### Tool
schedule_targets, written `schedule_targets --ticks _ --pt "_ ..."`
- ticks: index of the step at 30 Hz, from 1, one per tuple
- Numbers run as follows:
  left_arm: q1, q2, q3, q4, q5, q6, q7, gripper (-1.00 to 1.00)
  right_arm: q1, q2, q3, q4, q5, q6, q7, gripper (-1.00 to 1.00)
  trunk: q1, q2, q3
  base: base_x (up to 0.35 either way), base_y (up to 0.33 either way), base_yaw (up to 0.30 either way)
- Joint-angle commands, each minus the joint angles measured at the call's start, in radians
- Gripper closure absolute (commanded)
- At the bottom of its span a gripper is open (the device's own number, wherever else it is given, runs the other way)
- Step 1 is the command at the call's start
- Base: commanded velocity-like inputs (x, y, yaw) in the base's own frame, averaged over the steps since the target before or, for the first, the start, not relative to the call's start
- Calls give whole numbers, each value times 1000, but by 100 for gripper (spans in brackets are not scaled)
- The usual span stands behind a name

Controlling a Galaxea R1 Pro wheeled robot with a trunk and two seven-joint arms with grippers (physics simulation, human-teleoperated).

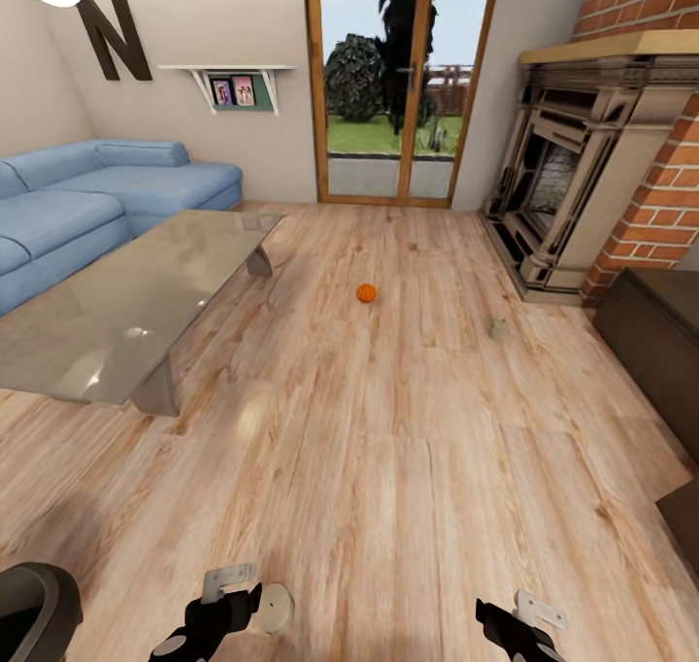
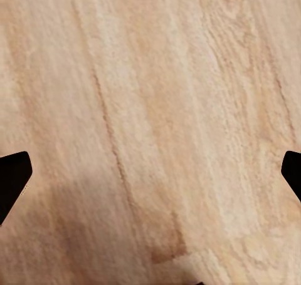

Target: Place each of the two pumpkins and all three candles from the living room inside a cabinet in the living room (use any cabinet), then make sure every cabinet is closed, and position the cauldron so it is next to a table in the living room.

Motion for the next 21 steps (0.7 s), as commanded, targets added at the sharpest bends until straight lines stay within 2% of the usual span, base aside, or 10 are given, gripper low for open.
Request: schedule_targets --ticks 1,11,21 --pt "-1 2 -5 3 10 3 10 -100 0 -1 4 -1 -8 0 -5 -100 0 0 -1 171 143 0" --pt "-1 1 -13 13 5 -54 7 -100 0 -1 4 -1 -8 -2 -5 -100 0 0 -1 50 39 0" --pt "-1 1 -9 13 6 -60 8 -100 0 -2 4 0 -8 -2 -7 -100 0 0 -1 0 0 0"
